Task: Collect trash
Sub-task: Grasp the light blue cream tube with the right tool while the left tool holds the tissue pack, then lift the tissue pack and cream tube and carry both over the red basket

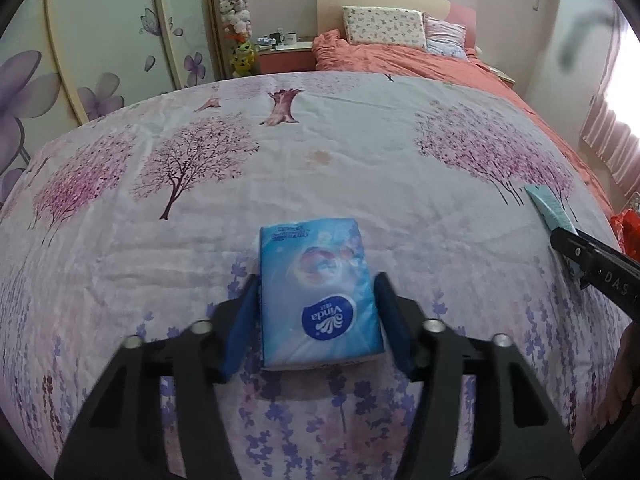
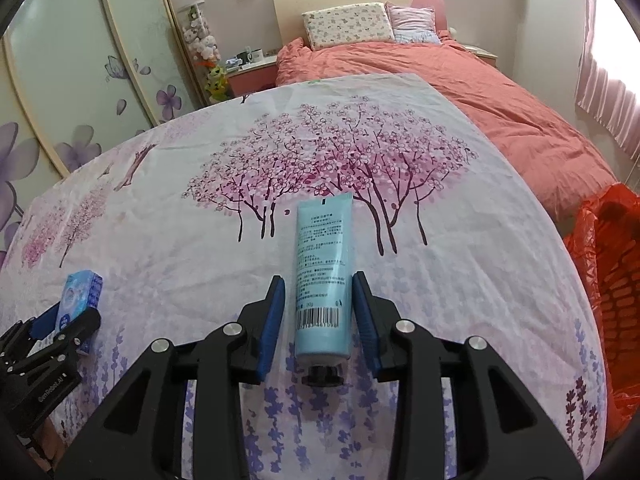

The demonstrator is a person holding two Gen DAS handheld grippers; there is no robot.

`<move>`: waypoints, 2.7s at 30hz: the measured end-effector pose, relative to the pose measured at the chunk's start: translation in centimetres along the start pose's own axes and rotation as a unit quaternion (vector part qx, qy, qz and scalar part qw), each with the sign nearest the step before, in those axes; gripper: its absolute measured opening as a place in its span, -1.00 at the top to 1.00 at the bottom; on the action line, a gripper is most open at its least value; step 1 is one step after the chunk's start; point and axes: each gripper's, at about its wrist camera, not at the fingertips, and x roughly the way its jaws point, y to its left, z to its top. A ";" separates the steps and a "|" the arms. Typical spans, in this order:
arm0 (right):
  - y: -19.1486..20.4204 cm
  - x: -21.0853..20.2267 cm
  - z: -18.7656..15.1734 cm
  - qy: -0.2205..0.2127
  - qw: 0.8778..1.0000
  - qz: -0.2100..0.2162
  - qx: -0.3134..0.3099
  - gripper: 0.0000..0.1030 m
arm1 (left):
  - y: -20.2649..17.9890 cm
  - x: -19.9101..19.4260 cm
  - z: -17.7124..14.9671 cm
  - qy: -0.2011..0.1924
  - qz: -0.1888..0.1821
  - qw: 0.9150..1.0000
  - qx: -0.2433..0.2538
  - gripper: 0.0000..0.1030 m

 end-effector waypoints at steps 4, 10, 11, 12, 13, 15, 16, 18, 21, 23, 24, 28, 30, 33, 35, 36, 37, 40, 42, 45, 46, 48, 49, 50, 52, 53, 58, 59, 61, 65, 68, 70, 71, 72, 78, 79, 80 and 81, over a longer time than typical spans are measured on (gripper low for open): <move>-0.8 -0.3 -0.3 -0.002 1.000 0.016 0.011 0.44 | 0.2 0.0 0.0 -0.002 -0.005 1.000 -0.005 0.01; -2.0 -1.8 -1.0 -0.017 0.999 0.030 0.019 0.45 | 0.5 -0.5 0.0 -0.009 -0.019 1.000 -0.011 0.02; -2.1 -1.9 -1.0 -0.018 0.999 0.031 0.020 0.45 | 0.4 -0.7 0.0 -0.010 -0.020 1.000 -0.010 0.02; -2.3 -2.2 -1.1 -0.021 0.999 0.031 0.020 0.45 | 0.4 -0.8 0.0 -0.012 -0.021 1.000 -0.010 0.02; -2.4 -2.4 -1.2 -0.022 0.999 0.030 0.020 0.45 | 0.2 -1.0 0.0 -0.014 -0.021 1.000 -0.007 0.02; -2.6 -2.8 -1.3 -0.027 0.999 0.029 0.021 0.45 | 0.0 -1.4 0.0 -0.018 -0.022 1.000 -0.005 0.02; -2.7 -2.8 -1.4 -0.027 0.999 0.028 0.021 0.45 | -0.1 -1.5 0.0 -0.019 -0.022 1.000 -0.003 0.02; -2.8 -2.4 -1.5 -0.018 0.999 0.022 0.021 0.45 | -0.4 -1.6 0.0 -0.019 -0.021 1.000 0.000 0.02; -3.0 -1.6 -1.5 -0.003 0.999 0.023 0.027 0.44 | -1.0 -1.2 -0.2 -0.013 -0.017 1.000 0.006 0.02; -3.0 -1.6 -1.4 -0.004 0.999 0.024 0.028 0.43 | -1.2 -0.7 -0.5 -0.005 -0.013 1.000 0.006 0.01; -3.0 -1.6 -1.6 -0.004 0.999 0.023 0.026 0.42 | -1.2 -0.6 -0.6 -0.001 -0.012 1.000 0.005 -0.01; -2.9 -2.1 -2.2 -0.003 1.000 0.019 0.020 0.42 | -0.9 -0.7 -0.9 0.000 -0.009 1.000 0.001 -0.04; -2.8 -2.4 -2.5 -0.003 1.000 0.018 0.019 0.42 | -0.8 -0.9 -1.1 -0.001 -0.006 1.000 0.001 -0.05; -2.6 -2.7 -2.9 -0.003 1.000 0.017 0.014 0.26 | -1.0 -1.0 -1.2 0.000 -0.003 1.000 0.003 -0.06; -2.6 -2.7 -3.0 -0.002 1.000 0.010 0.012 0.33 | -1.0 -1.0 -1.2 -0.001 -0.004 1.000 0.004 0.00; -2.5 -2.7 -3.0 -0.001 1.000 0.005 0.009 0.47 | -1.1 -1.0 -1.3 -0.001 -0.005 1.000 0.004 0.02; -2.5 -2.7 -3.0 -0.001 1.000 0.004 0.003 0.47 | -1.1 -1.0 -1.3 -0.002 -0.005 1.000 0.005 0.03; -3.0 -3.1 -3.0 -0.005 1.000 0.007 0.016 0.48 | -1.2 -1.4 -1.3 -0.007 -0.012 1.000 0.007 0.04; -3.5 -3.9 -2.9 -0.016 0.999 0.014 0.027 0.48 | -1.4 -2.0 -1.1 -0.014 -0.014 1.000 0.008 0.04; -4.0 -5.7 -2.4 -0.040 0.998 0.021 0.038 0.48 | -1.8 -3.4 -0.5 -0.029 -0.023 0.999 0.008 0.04; -4.3 -6.8 -2.2 -0.054 0.997 0.023 0.041 0.48 | -2.0 -4.0 -0.2 -0.035 -0.026 0.999 0.008 0.04; -4.6 -7.9 -1.9 -0.068 0.996 0.027 0.043 0.48 | -2.5 -5.1 0.2 -0.045 -0.033 0.998 0.008 0.04; -4.9 -8.7 -1.8 -0.078 0.996 0.029 0.045 0.48 | -2.7 -5.7 0.4 -0.051 -0.038 0.998 0.008 0.04; -5.3 -9.7 -1.8 -0.090 0.994 0.031 0.048 0.48 | -3.0 -6.2 0.5 -0.055 -0.041 0.998 0.009 0.04; -6.0 -11.1 -1.7 -0.106 0.992 0.032 0.054 0.48 | -3.8 -7.3 0.9 -0.064 -0.050 0.997 0.012 0.04; -6.3 -11.6 -1.7 -0.111 0.992 0.032 0.055 0.48 | -4.4 -8.1 1.1 -0.070 -0.056 0.996 0.015 0.04; -8.0 -14.3 -2.0 -0.137 0.988 0.033 0.067 0.48 | -7.4 -10.6 1.4 -0.087 -0.078 0.993 0.032 0.04; -8.3 -14.7 -2.1 -0.142 0.987 0.033 0.069 0.48 | -8.2 -11.2 1.5 -0.091 -0.085 0.991 0.038 0.04; -9.2 -15.7 -2.5 -0.153 0.985 0.030 0.073 0.48 | -9.8 -12.3 1.5 -0.099 -0.098 0.989 0.049 0.04; -10.5 -17.2 -2.8 -0.168 0.982 0.024 0.079 0.48 | -12.8 -13.9 1.5 -0.110 -0.122 0.984 0.072 0.04; -11.7 -17.9 -3.2 -0.176 0.980 0.020 0.088 0.48 | -15.2 -15.0 1.4 -0.117 -0.140 0.979 0.089 0.04; -12.7 -18.4 -3.5 -0.180 0.979 0.016 0.096 0.48 | -16.6 -15.5 1.3 -0.121 -0.150 0.976 0.100 0.04; -13.1 -18.5 -3.6 -0.181 0.978 0.015 0.099 0.48 | -17.5 -15.8 1.3 -0.123 -0.154 0.975 0.105 0.04; -13.5 -18.6 -3.7 -0.184 0.977 0.012 0.104 0.48 | -18.1 -16.0 1.2 -0.124 -0.159 0.973 0.109 0.04; -16.2 -19.4 -4.5 -0.193 0.973 -0.002 0.125 0.47 | -22.3 -16.8 1.0 -0.125 -0.190 0.965 0.132 0.04; -16.8 -19.5 -4.6 -0.194 0.972 -0.004 0.129 0.47 | -23.3 -16.8 0.9 -0.124 -0.198 0.963 0.137 0.04; -17.6 -19.6 -4.8 -0.197 0.971 -0.009 0.134 0.47 | -24.0 -16.9 0.8 -0.124 -0.203 0.961 0.139 0.04; -18.0 -19.7 -4.9 -0.197 0.971 -0.011 0.137 0.48 | -24.9 -16.9 0.7 -0.123 -0.210 0.959 0.144 0.04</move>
